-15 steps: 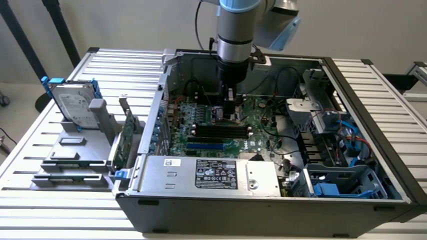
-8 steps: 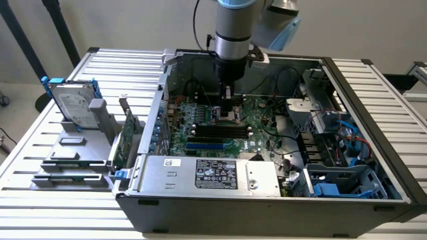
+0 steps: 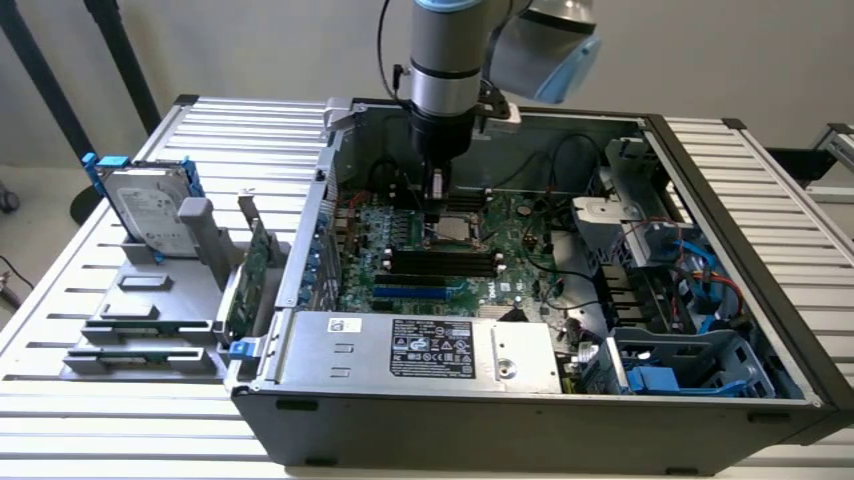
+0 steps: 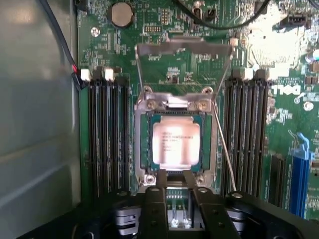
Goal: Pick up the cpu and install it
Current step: 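Install the first cpu locking lever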
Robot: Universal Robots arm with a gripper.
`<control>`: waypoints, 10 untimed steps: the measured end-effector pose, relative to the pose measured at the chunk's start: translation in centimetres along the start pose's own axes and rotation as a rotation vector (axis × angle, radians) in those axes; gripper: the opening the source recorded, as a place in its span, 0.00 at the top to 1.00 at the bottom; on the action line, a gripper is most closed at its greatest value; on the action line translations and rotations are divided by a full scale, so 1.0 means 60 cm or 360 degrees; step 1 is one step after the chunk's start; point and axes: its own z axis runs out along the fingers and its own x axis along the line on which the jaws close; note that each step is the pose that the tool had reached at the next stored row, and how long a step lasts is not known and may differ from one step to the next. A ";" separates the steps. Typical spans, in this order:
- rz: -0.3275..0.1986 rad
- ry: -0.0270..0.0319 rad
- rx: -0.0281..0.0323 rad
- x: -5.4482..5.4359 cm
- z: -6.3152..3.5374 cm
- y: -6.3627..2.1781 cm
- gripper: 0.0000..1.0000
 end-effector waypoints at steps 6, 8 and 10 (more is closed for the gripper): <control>0.0000 0.00028 0.00012 -0.004 -0.006 -0.029 0.89; 0.0000 0.00029 0.00011 -0.004 -0.006 -0.029 0.89; 0.0000 0.00029 0.00012 -0.004 -0.006 -0.029 0.89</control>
